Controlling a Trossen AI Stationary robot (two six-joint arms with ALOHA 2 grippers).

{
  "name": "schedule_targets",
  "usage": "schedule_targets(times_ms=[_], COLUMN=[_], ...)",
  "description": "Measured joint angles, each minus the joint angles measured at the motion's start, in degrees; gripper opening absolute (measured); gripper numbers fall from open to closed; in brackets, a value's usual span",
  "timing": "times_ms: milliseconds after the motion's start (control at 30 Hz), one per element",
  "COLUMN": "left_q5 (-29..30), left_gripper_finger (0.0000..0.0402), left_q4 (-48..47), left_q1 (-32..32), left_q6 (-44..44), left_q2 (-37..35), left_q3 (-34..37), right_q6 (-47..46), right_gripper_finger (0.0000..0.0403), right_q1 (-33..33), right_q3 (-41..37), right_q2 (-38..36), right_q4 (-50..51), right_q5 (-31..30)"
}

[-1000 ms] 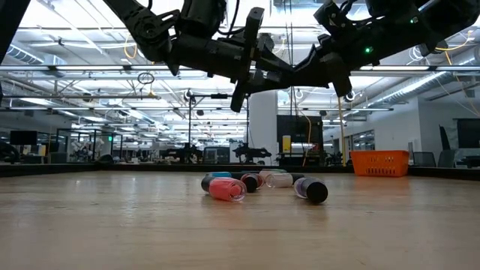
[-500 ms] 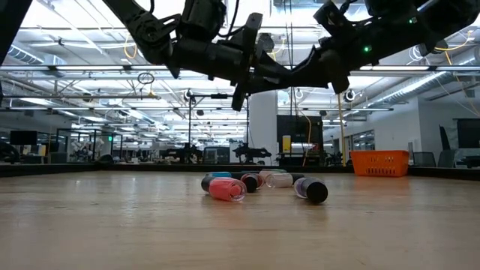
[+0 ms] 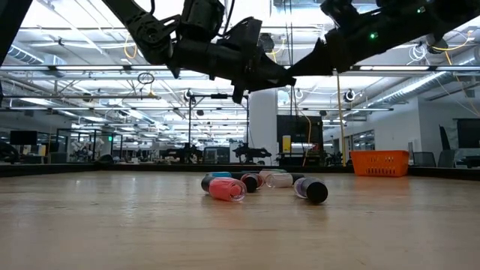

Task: Pick & Place Nail Polish
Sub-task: Put the light blue nail polish bottle into the orange basket

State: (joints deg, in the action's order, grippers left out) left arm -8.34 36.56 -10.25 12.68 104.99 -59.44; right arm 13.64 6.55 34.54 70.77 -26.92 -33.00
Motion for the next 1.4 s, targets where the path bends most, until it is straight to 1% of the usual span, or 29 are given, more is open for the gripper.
schedule_targets(times_ms=[100,133,267,367,467,567,667,800,900,1100,1200,1300,1400], left_q5=[-0.51,-0.65,-0.63,2.48,6.68,11.58,18.43,30.19,35.38,41.35,45.08,45.17,41.18], left_gripper_finger=[0.0056,0.0056,0.0056,0.0056,0.0056,0.0056,0.0057,0.0057,0.0057,0.0057,0.0057,0.0057,0.0058], left_q4=[-0.28,-0.35,-0.83,-0.84,-0.86,-0.74,-0.7,-0.59,-0.39,-0.62,-1.52,-2.71,-4.17], left_q1=[0.9,1.38,4.36,7.33,9.87,12.26,14.28,16.14,17.11,18.17,18.13,17.38,16.45], left_q6=[-6.47,-9.61,-25.46,-37.0,-47.69,-55.99,-61.96,-70.21,-73.95,-79.74,-81.17,-78.71,-74.15], left_q2=[0.0,0.0,0.0,-0.04,-0.04,-0.04,-0.04,-0.04,-0.04,-0.04,-0.04,-0.04,-0.07], left_q3=[0.0,-0.01,-0.02,-0.02,-0.02,-0.02,-0.02,-0.02,-0.02,-0.02,-0.02,-0.02,-0.02], right_q6=[-3.05,-4.32,-8.15,-10.58,-13.66,-16.28,-17.99,-19.44,-21.34,-26.32,-28.56,-29.04,-28.98], right_gripper_finger=[0.0222,0.022,0.0211,0.0206,0.0202,0.0198,0.0194,0.0189,0.0184,0.0177,0.0175,0.0175,0.0174], right_q1=[-0.06,-0.09,-0.62,-1.36,-2.08,-2.81,-3.48,-4.78,-6.18,-8.58,-9.54,-10.26,-10.4], right_q3=[-0.01,-0.02,-0.07,-0.07,-0.07,-0.07,-0.59,-2.77,-4.25,-6.88,-8.27,-9.75,-10.52], right_q2=[-2.82,-3.7,-7.3,-9.53,-11.69,-13.3,-14.53,-16.14,-17.62,-20.84,-22.24,-23.2,-23.84], right_q4=[4.02,5.61,11.6,15.6,19.3,22.65,23.52,23.76,23.62,23.69,23.49,22.15,20.98], right_q5=[-3.0,-2.92,-3.26,-3.48,-3.31,-3.43,-3.36,-3.4,-3.4,-3.24,-3.13,-2.98,-2.97])
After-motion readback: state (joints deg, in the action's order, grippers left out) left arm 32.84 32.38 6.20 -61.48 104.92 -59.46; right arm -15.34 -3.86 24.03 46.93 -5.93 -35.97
